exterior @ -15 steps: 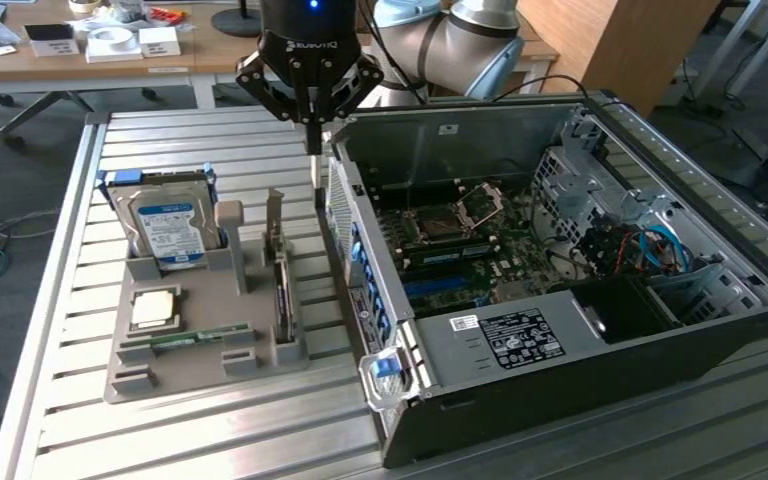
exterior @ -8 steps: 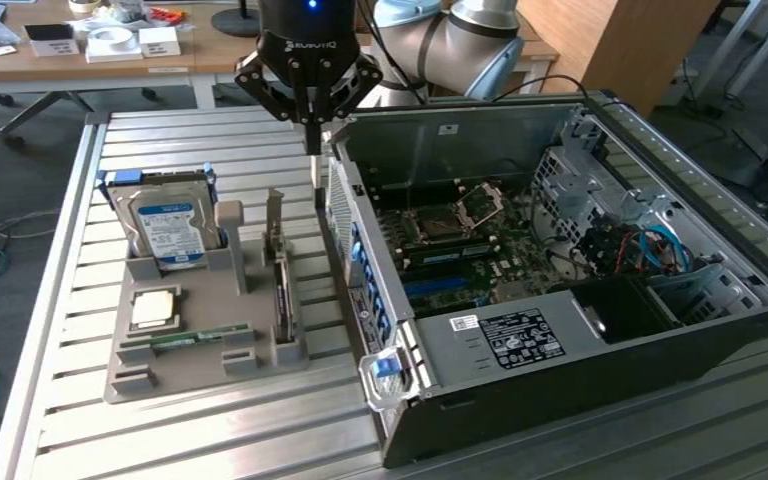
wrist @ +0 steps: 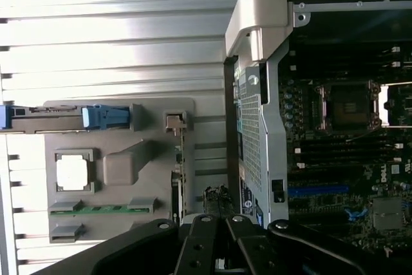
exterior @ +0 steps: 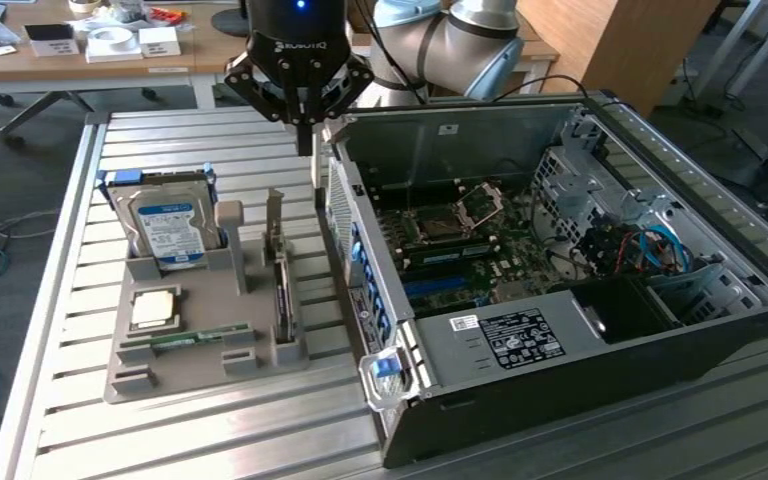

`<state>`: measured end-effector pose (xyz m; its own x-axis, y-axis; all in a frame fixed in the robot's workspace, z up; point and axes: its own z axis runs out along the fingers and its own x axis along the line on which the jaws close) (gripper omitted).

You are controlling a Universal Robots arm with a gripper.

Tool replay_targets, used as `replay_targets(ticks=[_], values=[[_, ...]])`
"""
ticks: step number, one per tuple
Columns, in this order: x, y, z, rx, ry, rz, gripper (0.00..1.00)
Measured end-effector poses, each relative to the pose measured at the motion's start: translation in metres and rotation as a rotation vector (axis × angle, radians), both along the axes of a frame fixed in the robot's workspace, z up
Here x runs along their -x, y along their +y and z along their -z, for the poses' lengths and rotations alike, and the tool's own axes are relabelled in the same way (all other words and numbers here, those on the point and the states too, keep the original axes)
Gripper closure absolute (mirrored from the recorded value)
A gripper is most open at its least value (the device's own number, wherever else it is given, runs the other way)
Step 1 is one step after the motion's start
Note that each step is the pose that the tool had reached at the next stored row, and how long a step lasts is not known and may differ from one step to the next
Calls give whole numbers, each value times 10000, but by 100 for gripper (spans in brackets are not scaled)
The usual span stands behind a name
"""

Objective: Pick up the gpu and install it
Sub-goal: 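Reach for the gpu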

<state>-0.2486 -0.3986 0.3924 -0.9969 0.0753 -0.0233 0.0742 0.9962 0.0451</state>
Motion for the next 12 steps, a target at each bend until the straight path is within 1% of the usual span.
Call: replay_targets(ticks=[12], values=[[163, 2, 7, 0, 0, 0, 89]])
